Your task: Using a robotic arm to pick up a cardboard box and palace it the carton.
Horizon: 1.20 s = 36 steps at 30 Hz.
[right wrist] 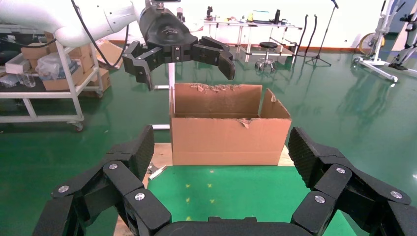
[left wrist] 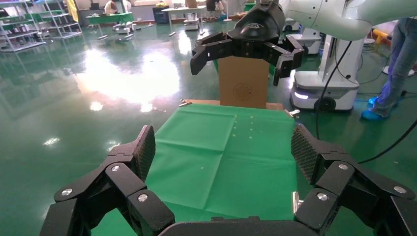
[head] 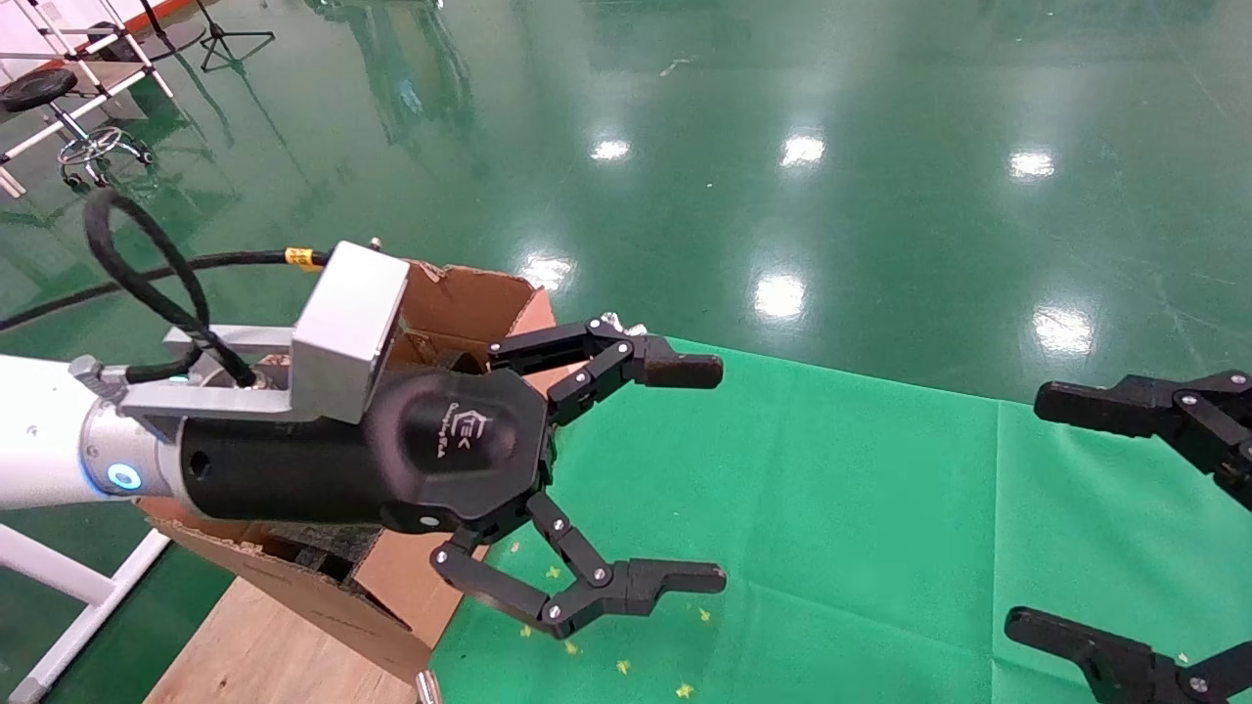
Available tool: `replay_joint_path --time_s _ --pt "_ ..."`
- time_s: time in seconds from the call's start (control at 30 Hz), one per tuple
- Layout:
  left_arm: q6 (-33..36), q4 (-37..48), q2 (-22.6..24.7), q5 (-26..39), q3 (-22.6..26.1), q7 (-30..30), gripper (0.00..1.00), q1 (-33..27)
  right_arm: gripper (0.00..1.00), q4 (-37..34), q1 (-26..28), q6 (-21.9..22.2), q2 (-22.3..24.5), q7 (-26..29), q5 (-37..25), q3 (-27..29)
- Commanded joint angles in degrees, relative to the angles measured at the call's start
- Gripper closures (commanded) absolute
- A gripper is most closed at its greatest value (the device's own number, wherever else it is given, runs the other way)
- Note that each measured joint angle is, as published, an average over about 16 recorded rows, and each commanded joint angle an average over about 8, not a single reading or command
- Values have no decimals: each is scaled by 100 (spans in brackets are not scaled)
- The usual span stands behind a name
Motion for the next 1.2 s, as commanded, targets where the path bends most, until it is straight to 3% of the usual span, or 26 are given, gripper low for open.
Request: replay_joint_path --time_s 0.03,1.2 --pt "-1 3 1 4 1 0 0 -2 0 0 0 0 0 0 0 0" --pt "-5 15 1 17 6 4 0 -14 0 0 0 0 0 0 -1 0"
